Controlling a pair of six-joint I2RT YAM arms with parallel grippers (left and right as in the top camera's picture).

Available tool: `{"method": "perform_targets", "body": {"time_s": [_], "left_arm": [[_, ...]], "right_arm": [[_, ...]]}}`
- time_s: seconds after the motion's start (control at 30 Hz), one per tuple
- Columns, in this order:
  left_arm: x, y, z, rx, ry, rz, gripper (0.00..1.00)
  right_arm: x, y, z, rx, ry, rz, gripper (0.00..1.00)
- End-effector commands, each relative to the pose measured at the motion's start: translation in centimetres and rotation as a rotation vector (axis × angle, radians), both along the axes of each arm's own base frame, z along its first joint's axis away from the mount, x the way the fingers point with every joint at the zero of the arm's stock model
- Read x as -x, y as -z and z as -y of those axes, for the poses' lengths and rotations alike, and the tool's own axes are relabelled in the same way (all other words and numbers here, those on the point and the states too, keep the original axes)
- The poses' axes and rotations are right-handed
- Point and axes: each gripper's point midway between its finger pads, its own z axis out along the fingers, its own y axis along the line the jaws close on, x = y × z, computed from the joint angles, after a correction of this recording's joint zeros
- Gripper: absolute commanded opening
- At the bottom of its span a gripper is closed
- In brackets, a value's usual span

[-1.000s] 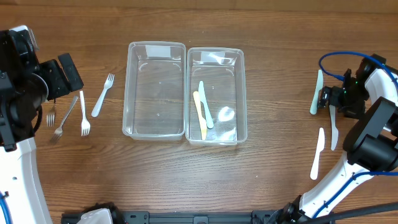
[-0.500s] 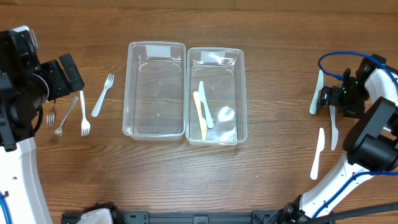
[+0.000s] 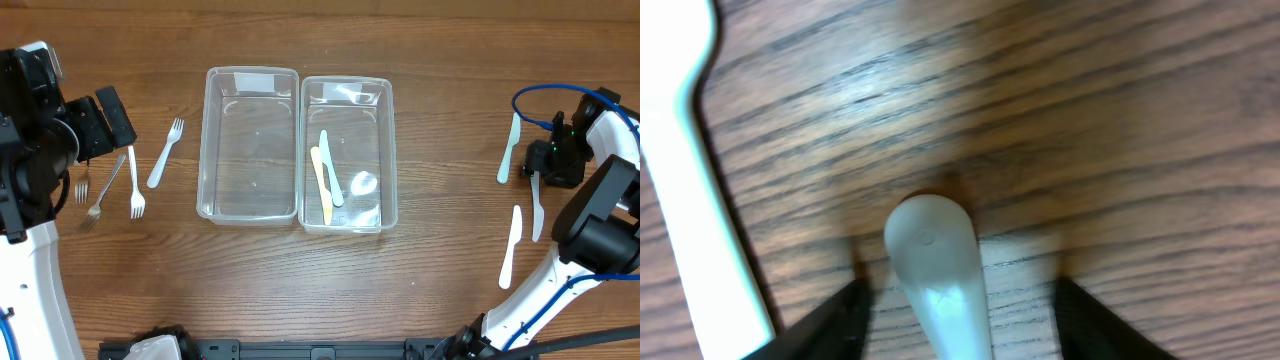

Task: Pack container
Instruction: 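Move right gripper to the white knife and grasp it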

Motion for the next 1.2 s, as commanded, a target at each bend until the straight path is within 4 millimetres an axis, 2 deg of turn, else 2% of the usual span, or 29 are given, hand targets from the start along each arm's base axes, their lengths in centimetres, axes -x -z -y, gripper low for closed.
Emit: {"method": "perform_targets", "body": {"time_s": [0.0, 0.23, 0.33, 0.63, 0.73, 0.97, 1.17], "left_arm": [[-0.04, -0.48, 0.09, 0.0, 0.017, 0.013, 1.0], [-0.03, -0.47, 0.09, 0.0, 0.017, 0.013, 1.0], [-0.04, -0.48, 0.08, 0.0, 0.017, 0.014, 1.0], [-0.15, -0.59, 0.05, -0.002, 0.017, 0.02, 1.0], [-0.17, -0.6, 0.06, -0.002, 0.017, 0.021, 1.0], [-0.17, -0.6, 0.05, -0.002, 0.017, 0.021, 1.0], [-0.17, -0.6, 0.05, -0.002, 0.017, 0.021, 1.0]], "right_arm": [[0.11, 1.7, -0.58, -0.042, 0.001, -0.019, 0.55], [0.09, 1.7, -0.57, -0.042, 0.001, -0.018, 0.49], [0.09, 1.7, -0.57, -0.042, 0.001, -0.018, 0.41], [0.02, 1.71, -0.54, -0.041, 0.001, -0.016, 0.4], [0.02, 1.71, -0.53, -0.041, 0.001, -0.015, 0.29], [-0.01, 1.7, -0.52, -0.04, 0.001, -0.014, 0.24], [-0.07, 1.68, -0.49, -0.039, 0.001, -0.012, 0.09]]}}
